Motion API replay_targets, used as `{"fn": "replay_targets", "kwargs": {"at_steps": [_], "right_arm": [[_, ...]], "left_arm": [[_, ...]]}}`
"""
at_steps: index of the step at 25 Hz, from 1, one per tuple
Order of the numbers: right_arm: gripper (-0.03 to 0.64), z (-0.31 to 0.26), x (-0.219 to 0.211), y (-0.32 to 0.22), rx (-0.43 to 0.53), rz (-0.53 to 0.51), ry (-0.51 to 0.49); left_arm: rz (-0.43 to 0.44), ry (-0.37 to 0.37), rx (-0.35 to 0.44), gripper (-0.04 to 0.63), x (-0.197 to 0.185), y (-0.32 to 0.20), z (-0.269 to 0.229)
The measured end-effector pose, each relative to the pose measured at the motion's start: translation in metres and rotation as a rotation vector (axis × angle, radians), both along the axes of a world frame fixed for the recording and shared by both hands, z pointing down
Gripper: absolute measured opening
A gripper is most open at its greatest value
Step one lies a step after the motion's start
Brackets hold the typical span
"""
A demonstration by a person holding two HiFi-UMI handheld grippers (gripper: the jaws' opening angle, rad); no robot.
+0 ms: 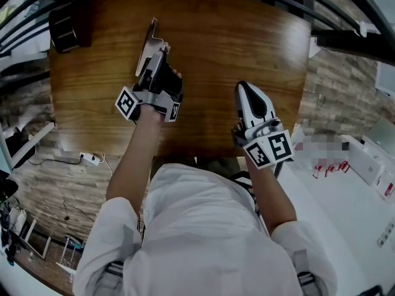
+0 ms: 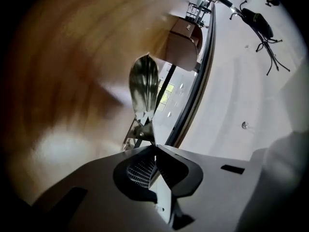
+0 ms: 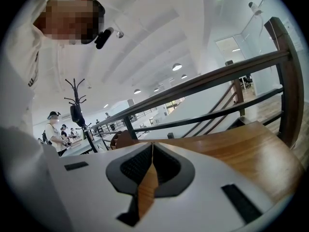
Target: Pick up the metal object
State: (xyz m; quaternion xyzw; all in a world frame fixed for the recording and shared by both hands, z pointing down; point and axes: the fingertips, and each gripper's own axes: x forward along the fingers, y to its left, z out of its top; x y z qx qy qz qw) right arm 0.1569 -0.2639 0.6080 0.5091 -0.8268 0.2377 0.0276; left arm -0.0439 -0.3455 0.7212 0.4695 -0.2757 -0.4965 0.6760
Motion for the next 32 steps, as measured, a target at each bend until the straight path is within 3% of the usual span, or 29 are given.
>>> {"fn": "replay_targets", "kwargs": {"at_steps": [5, 12, 15, 19, 26, 32], "right_arm": [[0.025, -0.022, 0.009, 0.007, 0.04, -0.011, -0.013], [0.025, -0.07, 0.041, 0.02, 0.128, -0.01, -0.044], [0.025, -0.098, 0.064, 0.025, 0.175, 0.005, -0.053], [0.025, -0.135, 0.091, 0.036, 0.228, 0.019, -0.065], [0.025, -0.172, 0.099, 0.053, 0.296, -0.019, -0.082], [0.025, -0.197, 0.077, 0.076, 0.336, -0.022, -0.077]], "left_arm": [[0.068, -0.209, 0.169, 0.021, 0.006, 0.008, -0.064], [0.074, -0.469, 0.465, 0.021, 0.007, 0.024, -0.196], [0.086, -0.623, 0.566, 0.021, 0.017, 0.04, -0.249], [0.1, -0.857, 0.669, 0.021, 0.028, 0.066, -0.309], [0.073, -1.199, 0.866, 0.021, 0.045, 0.111, -0.402], [0.004, -1.424, 0.936, 0.02, 0.031, 0.149, -0.447]]}}
